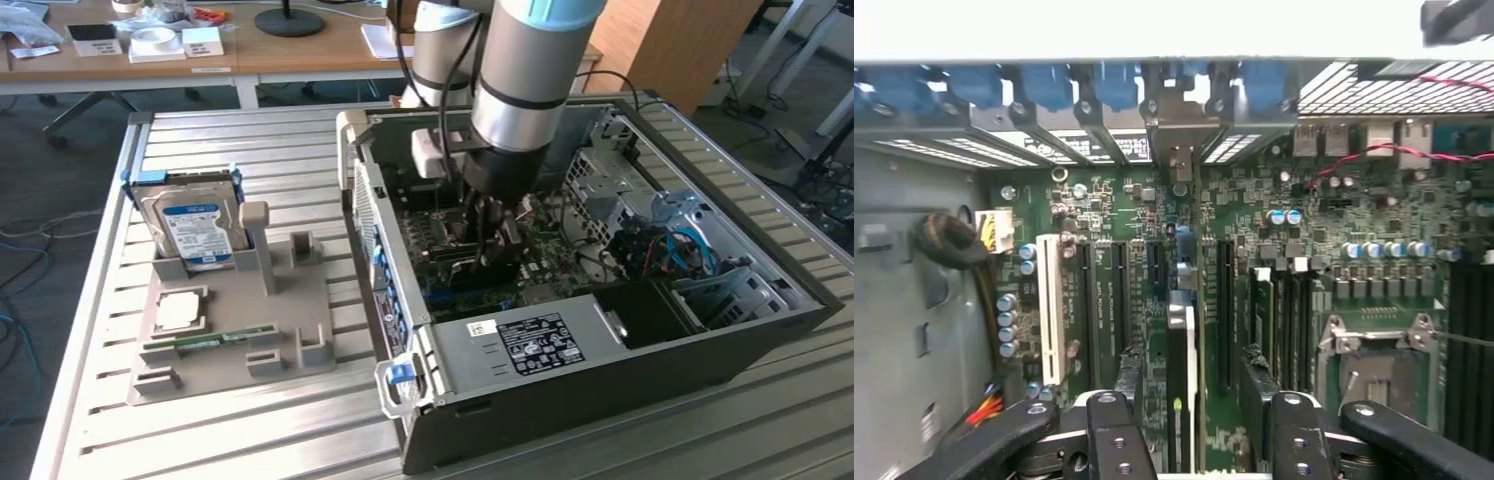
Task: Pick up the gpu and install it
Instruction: 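Insert the gpu into the slot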
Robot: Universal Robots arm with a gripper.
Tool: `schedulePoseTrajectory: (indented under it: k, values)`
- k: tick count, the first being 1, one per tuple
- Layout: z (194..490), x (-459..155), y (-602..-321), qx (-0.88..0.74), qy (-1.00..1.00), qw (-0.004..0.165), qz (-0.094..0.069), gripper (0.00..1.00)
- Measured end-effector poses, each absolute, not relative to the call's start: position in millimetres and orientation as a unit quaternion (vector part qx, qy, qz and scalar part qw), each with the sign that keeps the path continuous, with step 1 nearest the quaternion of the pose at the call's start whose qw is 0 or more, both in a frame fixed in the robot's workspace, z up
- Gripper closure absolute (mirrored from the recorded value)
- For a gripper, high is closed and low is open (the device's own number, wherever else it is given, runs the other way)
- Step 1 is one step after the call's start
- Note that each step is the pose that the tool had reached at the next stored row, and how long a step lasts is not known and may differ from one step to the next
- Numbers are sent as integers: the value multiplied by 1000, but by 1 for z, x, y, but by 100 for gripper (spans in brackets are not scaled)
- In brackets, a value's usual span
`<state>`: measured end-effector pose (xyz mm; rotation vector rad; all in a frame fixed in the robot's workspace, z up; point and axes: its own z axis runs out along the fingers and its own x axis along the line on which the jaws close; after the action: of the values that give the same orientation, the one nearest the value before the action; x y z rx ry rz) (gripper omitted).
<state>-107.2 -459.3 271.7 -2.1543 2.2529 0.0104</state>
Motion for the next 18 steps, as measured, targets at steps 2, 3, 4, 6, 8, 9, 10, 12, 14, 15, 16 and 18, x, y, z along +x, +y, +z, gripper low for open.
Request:
schedulePoseTrajectory:
  k: [2,3,4,6,8,9,10,12,14,15,16,18]
  values:
    - [278,-107,-459,-691,723,12,3,49]
    - [281,-107,-459,-691,723,12,3,49]
    - [284,-107,-459,-691,723,12,3,49]
    - [290,-107,-459,-691,723,12,3,49]
    - [296,-107,-459,-691,723,12,3,49]
    - [299,-107,-459,-691,723,12,3,49]
    - [302,-107,-459,-691,723,12,3,49]
    - [307,-107,-459,-691,723,12,3,49]
    - [313,-107,-459,-691,723,12,3,49]
    - [315,-107,-459,-691,723,12,3,49]
    - [318,-107,-459,-691,723,12,3,49]
    - [320,-107,-459,-691,723,12,3,49]
